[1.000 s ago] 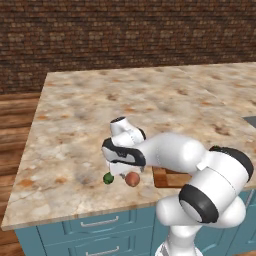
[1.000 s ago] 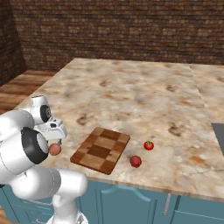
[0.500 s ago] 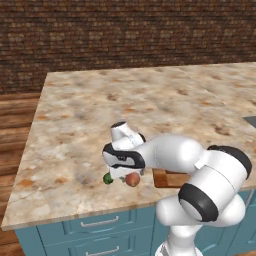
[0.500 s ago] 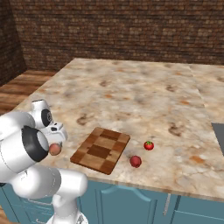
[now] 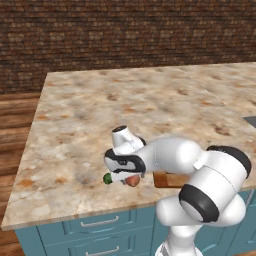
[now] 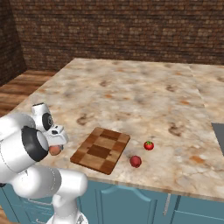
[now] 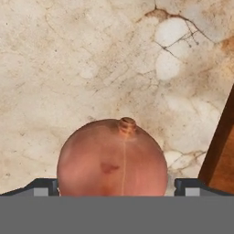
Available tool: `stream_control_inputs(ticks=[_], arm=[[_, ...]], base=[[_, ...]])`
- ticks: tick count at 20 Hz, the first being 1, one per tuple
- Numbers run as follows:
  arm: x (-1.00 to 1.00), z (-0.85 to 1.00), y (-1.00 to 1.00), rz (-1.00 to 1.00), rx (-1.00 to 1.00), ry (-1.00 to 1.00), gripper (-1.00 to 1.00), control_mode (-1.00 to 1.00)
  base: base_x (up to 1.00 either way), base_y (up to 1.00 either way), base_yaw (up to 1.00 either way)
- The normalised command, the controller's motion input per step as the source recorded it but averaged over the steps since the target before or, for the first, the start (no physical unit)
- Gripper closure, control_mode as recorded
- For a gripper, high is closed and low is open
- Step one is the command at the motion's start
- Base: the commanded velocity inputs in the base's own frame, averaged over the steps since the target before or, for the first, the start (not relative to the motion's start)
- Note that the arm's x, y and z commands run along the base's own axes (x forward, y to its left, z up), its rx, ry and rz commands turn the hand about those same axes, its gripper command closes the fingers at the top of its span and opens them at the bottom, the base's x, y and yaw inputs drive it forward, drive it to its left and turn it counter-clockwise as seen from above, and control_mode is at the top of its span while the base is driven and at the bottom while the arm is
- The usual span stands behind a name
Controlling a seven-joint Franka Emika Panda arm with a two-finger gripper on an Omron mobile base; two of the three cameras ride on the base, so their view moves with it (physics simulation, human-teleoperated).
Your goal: Place the avocado, onion, tomato, and bell pepper on the cutting board.
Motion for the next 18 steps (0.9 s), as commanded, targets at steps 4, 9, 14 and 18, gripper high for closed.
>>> stream_control_inputs(ticks=[4, 9, 14, 18], arm=[[0.00, -0.12, -0.03, 0.00, 0.00, -0.04, 1.00, -1.00], [0.00, -0.06, 0.00, 0.00, 0.00, -0.05, 1.00, -1.00], [-0.01, 0.20, -0.15, -0.02, 0.00, -0.02, 1.00, -1.00], [0.00, 0.57, -0.50, -0.06, 0.00, 0.00, 1.00, -1.00]], base=[[0.00, 0.00, 0.00], [0.00, 0.00, 0.00], [0.00, 0.00, 0.00], [0.00, 0.00, 0.00]])
